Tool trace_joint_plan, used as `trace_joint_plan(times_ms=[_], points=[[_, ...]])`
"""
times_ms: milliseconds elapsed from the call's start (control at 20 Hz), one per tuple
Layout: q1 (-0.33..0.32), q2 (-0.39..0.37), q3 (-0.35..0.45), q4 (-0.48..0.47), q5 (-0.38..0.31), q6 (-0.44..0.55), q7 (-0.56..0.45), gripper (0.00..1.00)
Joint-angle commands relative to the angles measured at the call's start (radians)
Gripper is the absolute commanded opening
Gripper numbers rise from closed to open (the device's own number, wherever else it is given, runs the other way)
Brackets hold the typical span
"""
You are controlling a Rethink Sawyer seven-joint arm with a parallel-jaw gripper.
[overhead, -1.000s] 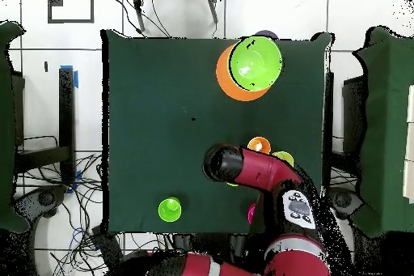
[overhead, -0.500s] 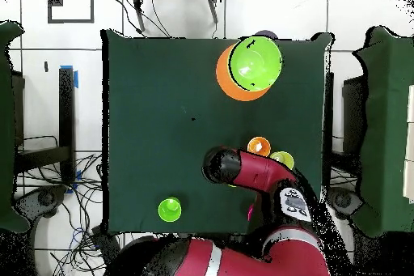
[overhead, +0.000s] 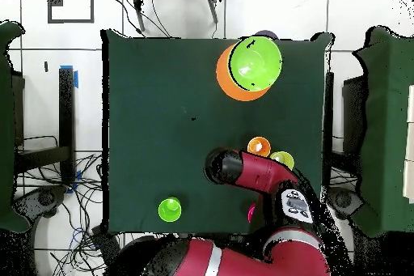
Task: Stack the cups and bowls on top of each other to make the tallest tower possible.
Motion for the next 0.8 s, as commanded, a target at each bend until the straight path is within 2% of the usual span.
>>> trace_joint_plan(times_ms=[50, 800], points=[[0.027, 0.040, 0.058, -0.054, -0.016, 0.049, 0.032, 0.00], [0.010, -0.059, 0.072, -0.094, 0.005, 0.231, -0.002, 0.00]])
